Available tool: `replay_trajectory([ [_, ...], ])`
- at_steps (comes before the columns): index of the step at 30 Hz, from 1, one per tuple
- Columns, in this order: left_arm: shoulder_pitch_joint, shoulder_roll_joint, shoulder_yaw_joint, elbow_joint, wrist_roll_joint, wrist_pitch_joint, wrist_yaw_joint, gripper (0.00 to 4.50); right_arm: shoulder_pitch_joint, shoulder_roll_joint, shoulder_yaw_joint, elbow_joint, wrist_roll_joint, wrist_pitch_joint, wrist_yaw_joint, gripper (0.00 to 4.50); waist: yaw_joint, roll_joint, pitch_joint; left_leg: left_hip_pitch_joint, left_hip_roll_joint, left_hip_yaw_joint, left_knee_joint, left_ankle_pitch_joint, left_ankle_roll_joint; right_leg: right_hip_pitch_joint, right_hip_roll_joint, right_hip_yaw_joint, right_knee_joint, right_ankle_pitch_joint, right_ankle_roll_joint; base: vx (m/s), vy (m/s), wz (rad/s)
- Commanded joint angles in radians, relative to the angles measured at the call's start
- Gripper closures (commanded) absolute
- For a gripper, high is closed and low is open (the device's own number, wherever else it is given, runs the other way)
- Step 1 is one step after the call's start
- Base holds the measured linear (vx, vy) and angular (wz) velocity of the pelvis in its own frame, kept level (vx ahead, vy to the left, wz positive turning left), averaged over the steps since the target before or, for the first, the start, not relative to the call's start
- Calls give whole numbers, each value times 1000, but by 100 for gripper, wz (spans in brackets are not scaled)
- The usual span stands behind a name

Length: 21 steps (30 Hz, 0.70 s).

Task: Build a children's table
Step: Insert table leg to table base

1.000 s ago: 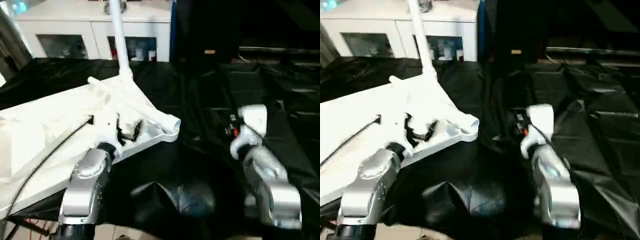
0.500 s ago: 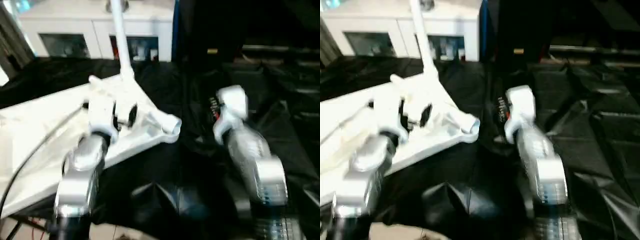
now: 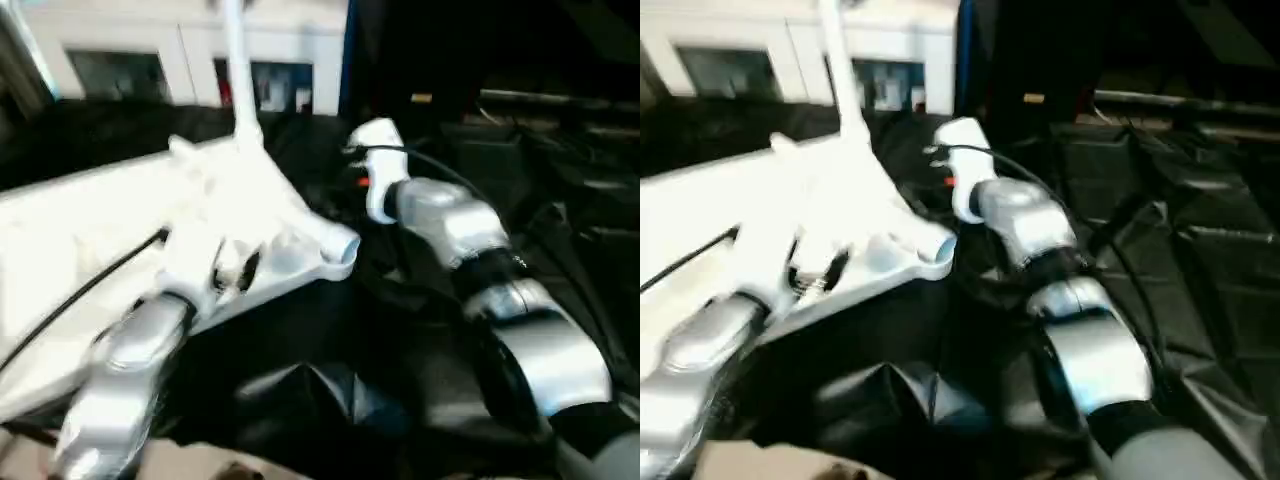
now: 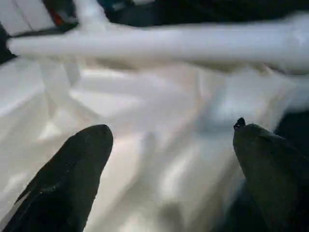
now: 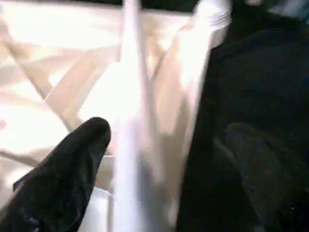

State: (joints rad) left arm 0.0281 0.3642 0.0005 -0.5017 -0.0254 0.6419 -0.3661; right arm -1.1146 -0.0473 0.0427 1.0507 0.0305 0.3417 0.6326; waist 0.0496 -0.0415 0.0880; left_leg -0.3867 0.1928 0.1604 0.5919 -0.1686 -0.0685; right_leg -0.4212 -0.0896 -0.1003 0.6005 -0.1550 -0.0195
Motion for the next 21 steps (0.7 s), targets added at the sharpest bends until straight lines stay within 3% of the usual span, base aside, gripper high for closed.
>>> replay_trajectory([
  [1, 27, 34, -12, -84, -14, 39, -43, 0, -33, 4, 21, 52, -27, -31, 9, 6, 3, 19, -47, 24, 42, -4, -84, -325, 1, 34, -46, 54, -62, -263, -206, 0, 0, 0],
  [3, 66, 80, -18, -158, -20, 73, -71, 0, -64, 19, 61, 118, -68, -50, 21, 6, 5, 13, -34, 18, 42, -7, -89, -361, -14, 36, -50, 55, -60, -300, -194, 0, 0, 0],
  [7, 101, 146, -19, -244, -29, 111, -113, 0, -111, 35, 98, 205, -128, -60, -15, 6, 11, 9, -17, 27, 42, -9, -92, -412, -48, 25, -54, 62, -65, -348, -178, 0, 0, 0],
  [8, 102, 158, -18, -252, -25, 109, -120, 0, -119, 38, 97, 214, -130, -53, -17, 6, 11, 7, -13, 24, 42, -10, -94, -410, -50, 29, -54, 63, -63, -342, -177, 0, 0, 0],
  [10, 101, 199, -5, -290, -42, 115, -155, 0, -148, 45, 89, 243, -127, 5, -12, 6, 10, 2, -13, 19, 40, -12, -94, -382, -47, 36, -56, 62, -57, -325, -179, 0, 0, 0],
  [11, 100, 203, -2, -293, -45, 117, -158, 0, -152, 45, 88, 247, -127, 13, -15, 6, 10, 4, -7, 18, 41, -11, -95, -372, -49, 34, -57, 63, -57, -317, -181, 0, 0, 0],
  [12, 98, 210, 7, -302, -52, 128, -164, 0, -160, 46, 85, 258, -126, 28, -25, 6, 9, -1, -7, 18, 41, -10, -94, -363, -48, 34, -57, 64, -58, -312, -181, 0, 0, 0],
  [16, 99, 235, 14, -325, -53, 147, -160, 0, -176, 45, 68, 289, -120, 53, -52, 22, 10, -3, -11, 18, 39, -5, -90, -282, -41, 39, -57, 65, -48, -239, -198, 0, 0, 0],
  [17, 100, 236, 14, -325, -52, 146, -158, 0, -177, 45, 65, 290, -117, 53, -53, 35, 9, -7, -10, 17, 39, -4, -90, -278, -40, 40, -58, 66, -48, -238, -198, 0, 0, 0],
  [19, 104, 238, 17, -331, -45, 159, -151, 0, -186, 48, 20, 299, -91, 66, -57, 53, 11, -6, -12, 17, 39, -4, -89, -262, -41, 43, -58, 65, -46, -225, -197, 0, 0, 0],
  [21, 107, 241, 17, -333, -46, 161, -152, 0, -188, 49, 11, 301, -84, 69, -63, 62, 10, -7, -11, 18, 39, -4, -89, -265, -42, 42, -58, 65, -46, -226, -198, 0, 0, 0],
])
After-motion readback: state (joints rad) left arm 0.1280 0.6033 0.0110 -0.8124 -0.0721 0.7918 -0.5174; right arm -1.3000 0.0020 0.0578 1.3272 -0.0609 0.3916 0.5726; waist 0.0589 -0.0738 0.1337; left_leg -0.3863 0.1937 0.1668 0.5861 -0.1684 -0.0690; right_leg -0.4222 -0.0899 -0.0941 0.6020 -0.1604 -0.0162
